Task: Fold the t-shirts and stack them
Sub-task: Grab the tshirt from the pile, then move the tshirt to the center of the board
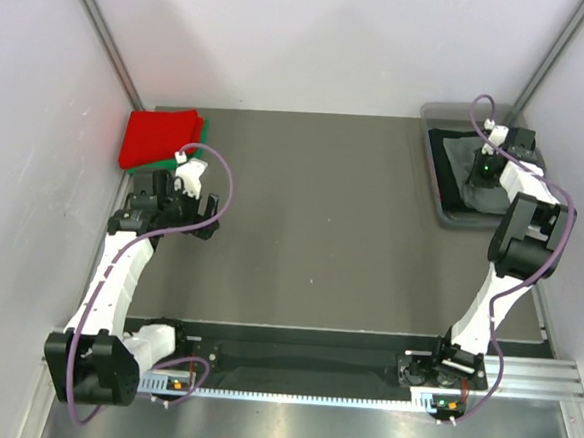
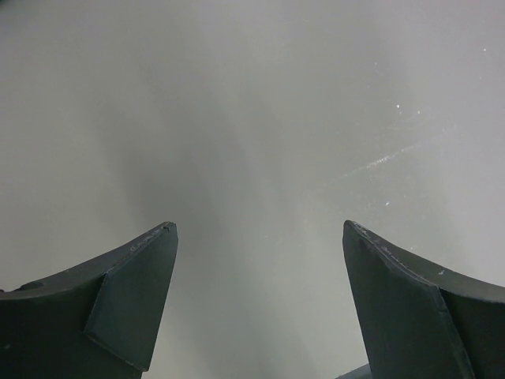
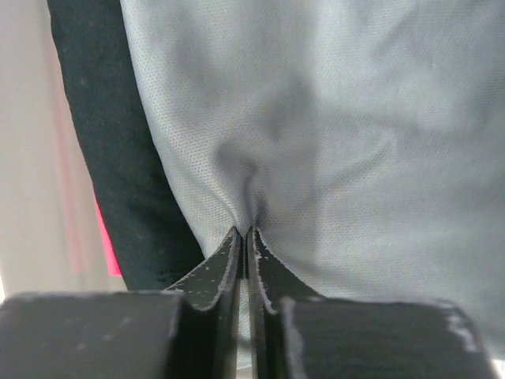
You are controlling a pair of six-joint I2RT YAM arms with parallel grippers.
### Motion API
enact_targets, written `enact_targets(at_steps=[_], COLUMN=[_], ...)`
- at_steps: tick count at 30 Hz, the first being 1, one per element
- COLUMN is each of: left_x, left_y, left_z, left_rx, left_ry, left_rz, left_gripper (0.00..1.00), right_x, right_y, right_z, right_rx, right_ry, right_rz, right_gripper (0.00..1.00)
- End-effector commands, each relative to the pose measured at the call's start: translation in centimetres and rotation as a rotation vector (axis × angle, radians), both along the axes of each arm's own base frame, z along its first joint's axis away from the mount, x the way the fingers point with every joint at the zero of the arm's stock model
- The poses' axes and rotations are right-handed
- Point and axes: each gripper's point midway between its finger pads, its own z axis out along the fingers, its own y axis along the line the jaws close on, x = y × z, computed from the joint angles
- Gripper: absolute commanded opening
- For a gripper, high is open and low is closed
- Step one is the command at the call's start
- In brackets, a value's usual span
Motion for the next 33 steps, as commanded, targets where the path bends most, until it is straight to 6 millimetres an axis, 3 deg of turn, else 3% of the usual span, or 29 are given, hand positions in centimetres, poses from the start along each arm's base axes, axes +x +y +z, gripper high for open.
enact_targets(at_steps=[1, 2, 4, 5, 6, 7, 9, 10, 11, 13, 14, 19, 21, 24, 26, 27, 28, 30, 31, 32, 33], left_x=[0.2, 0.2, 0.3, 0.3, 0.3, 0.2, 0.2, 0.1, 0.1, 0.2, 0.1, 0.0, -0.1, -0.3, -0.2, -0.3, -0.2, -0.2, -0.3, -0.2, -0.3], left_y=[-0.3, -0.3, -0.5, -0.6, -0.6, -0.7, -0.9, -0.8, -0.8, -0.8, -0.8, -1.3, -1.2, -1.3, -1.3, -1.3, -1.3, -1.2, -1.2, -1.2, -1.2], left_z=[0.6, 0.6, 0.7, 0.8, 0.9, 0.9, 1.2, 1.2, 1.1, 1.1, 1.0, 1.3, 1.3, 1.3, 1.3, 1.3, 1.4, 1.5, 1.5, 1.6, 1.6], left_rx=[-0.031, -0.034, -0.040, -0.044, -0.049, -0.053, -0.058, -0.053, -0.053, -0.049, -0.053, -0.074, -0.074, -0.078, -0.078, -0.079, -0.082, -0.082, -0.082, -0.080, -0.081], left_ry=[-0.007, -0.010, -0.009, -0.010, -0.012, -0.013, -0.021, -0.024, -0.023, -0.028, -0.023, -0.024, -0.025, -0.027, -0.027, -0.029, -0.027, -0.026, -0.024, -0.027, -0.027], left_rz=[-0.006, -0.008, -0.010, -0.014, -0.013, -0.018, -0.027, -0.030, -0.032, -0.032, -0.034, -0.049, -0.045, -0.048, -0.046, -0.047, -0.045, -0.043, -0.043, -0.041, -0.038], left_gripper=[0.90, 0.90, 0.90, 0.90, 0.90, 0.90, 0.91, 0.91, 0.91, 0.91, 0.91, 0.91, 0.91, 0.91, 0.91, 0.91, 0.91, 0.91, 0.91, 0.91, 0.91], right_x=[1.3, 1.1, 0.4, -0.2, -0.8, -1.7, -3.1, -3.6, -5.1, -6.5, -8.0, -13.5, -14.3, -13.0, -11.1, -10.4, -8.7, -7.2, -7.0, -7.7, -8.9], right_y=[-0.9, -0.9, -0.7, -0.5, -0.3, 0.6, 1.5, 2.9, 4.0, 7.4, 9.1, 19.0, 20.6, 21.4, 22.1, 22.2, 22.4, 21.6, 21.7, 22.6, 23.2], right_z=[3.7, 6.0, 7.5, 10.7, 11.6, 15.3, 18.1, 19.9, 23.7, 25.6, 28.0, 31.4, 32.4, 31.2, 27.9, 26.5, 23.5, 20.9, 19.5, 19.3, 17.7], right_rx=[-0.031, -0.050, -0.075, -0.110, -0.131, -0.172, -0.262, -0.292, -0.357, -0.396, -0.451, -0.489, -0.457, -0.391, -0.345, -0.336, -0.316, -0.328, -0.321, -0.281, -0.251], right_ry=[-0.129, -0.177, -0.212, -0.275, -0.294, -0.369, -0.433, -0.479, -0.566, -0.620, -0.681, -0.810, -0.837, -0.794, -0.721, -0.692, -0.614, -0.521, -0.481, -0.486, -0.460], right_rz=[-0.011, -0.009, -0.006, 0.007, 0.019, 0.040, 0.087, 0.125, 0.170, 0.277, 0.346, 0.654, 0.674, 0.668, 0.673, 0.668, 0.654, 0.598, 0.605, 0.652, 0.695], right_gripper=[0.00, 0.00, 0.00, 0.00, 0.00, 0.00, 0.00, 0.00, 0.00, 0.00, 0.00, 0.00, 0.00, 0.00, 0.06, 0.14, 0.34, 0.39, 0.39, 0.39, 0.39])
